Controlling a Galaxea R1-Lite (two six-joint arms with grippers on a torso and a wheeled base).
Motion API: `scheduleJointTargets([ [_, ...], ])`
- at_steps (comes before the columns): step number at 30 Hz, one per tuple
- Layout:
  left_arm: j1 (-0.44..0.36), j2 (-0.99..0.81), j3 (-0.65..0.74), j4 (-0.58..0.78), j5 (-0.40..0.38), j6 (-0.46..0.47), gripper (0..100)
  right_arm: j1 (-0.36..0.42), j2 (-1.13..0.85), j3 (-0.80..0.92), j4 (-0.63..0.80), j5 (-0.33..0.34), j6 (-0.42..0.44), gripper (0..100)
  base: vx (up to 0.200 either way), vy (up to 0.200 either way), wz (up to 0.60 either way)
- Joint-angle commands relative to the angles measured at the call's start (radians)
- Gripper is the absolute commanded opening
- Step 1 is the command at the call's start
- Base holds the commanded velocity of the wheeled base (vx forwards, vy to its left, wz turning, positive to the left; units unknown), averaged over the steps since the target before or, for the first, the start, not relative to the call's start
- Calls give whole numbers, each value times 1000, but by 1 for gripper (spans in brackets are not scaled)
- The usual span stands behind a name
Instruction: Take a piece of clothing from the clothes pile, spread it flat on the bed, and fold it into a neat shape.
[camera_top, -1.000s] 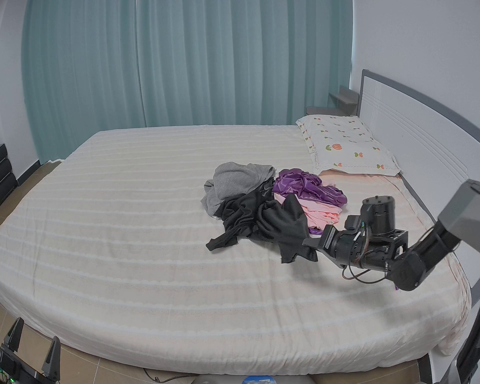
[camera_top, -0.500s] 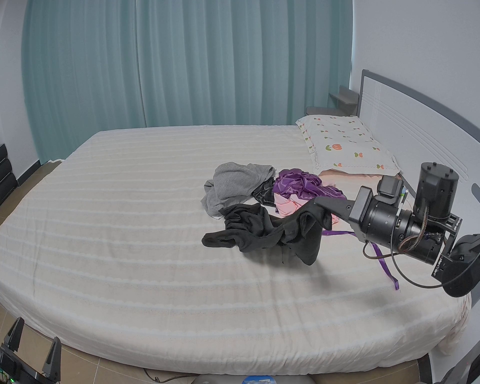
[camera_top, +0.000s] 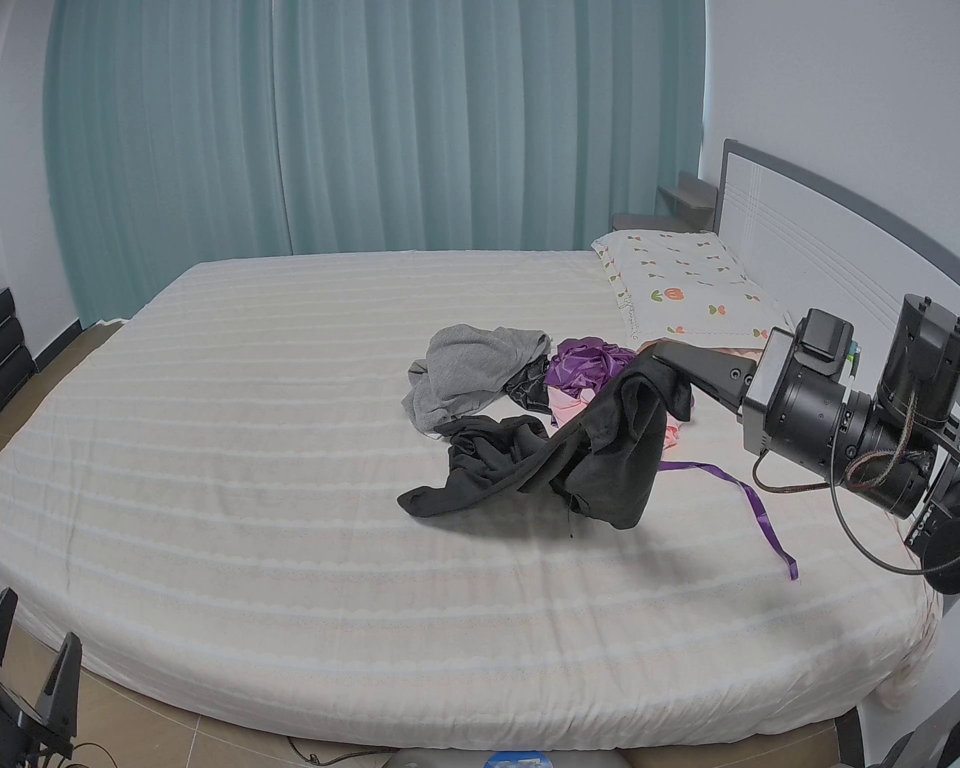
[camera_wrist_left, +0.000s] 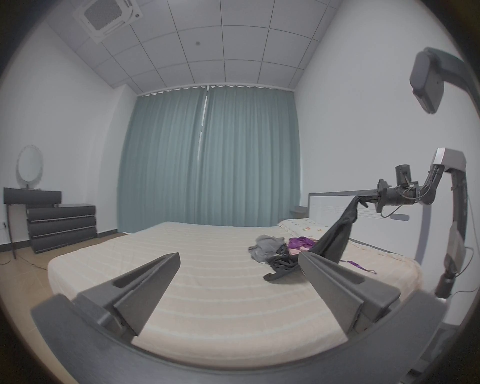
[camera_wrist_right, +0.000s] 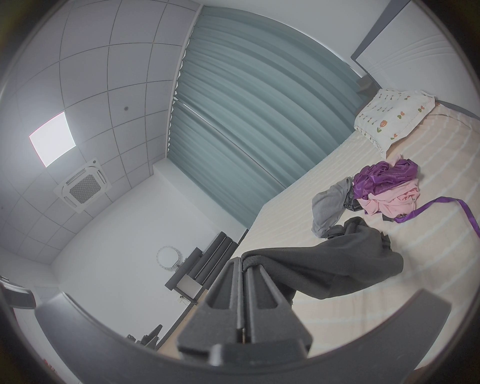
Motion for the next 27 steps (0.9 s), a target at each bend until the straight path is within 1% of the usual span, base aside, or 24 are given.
scheduleJointTargets([
  [1,-56,407,-78,-28,-125,-18,100,11,-38,-26,-12,-5,-1,0,0,0,0],
  [3,-81,513,-67,-31,-158,-2,100,14,-50,-40,-12,1,-5,0,0,0,0],
  [5,-122,609,-63,-37,-198,2,100,35,-42,-43,-9,-4,-16,0,0,0,0],
  [6,-128,623,-63,-37,-203,3,100,37,-42,-46,-9,-5,-19,0,0,0,0],
  [7,-158,701,-61,-48,-214,3,100,40,-47,-64,-11,-4,-27,0,0,0,0],
  [8,-164,723,-61,-54,-215,3,100,40,-49,-71,-11,-4,-25,0,0,0,0],
  [9,-187,798,-63,-80,-215,5,100,38,-49,-77,-11,-4,-25,0,0,0,0],
  [11,-214,904,-64,-152,-215,5,100,41,-49,-66,-9,-5,-25,0,0,0,0],
  [14,-221,1062,-61,-293,-214,-2,100,47,-44,-57,-9,-7,-25,0,0,0,0],
  [19,-242,1312,-76,-428,-207,-2,100,41,-41,-57,-9,-8,-25,0,0,0,0],
  [21,-250,1375,-81,-471,-206,-2,100,41,-38,-57,-9,-8,-25,0,0,0,0],
  [27,-311,1694,-90,-734,-183,-3,100,41,-16,-60,-15,-8,-25,0,0,0,0],
])
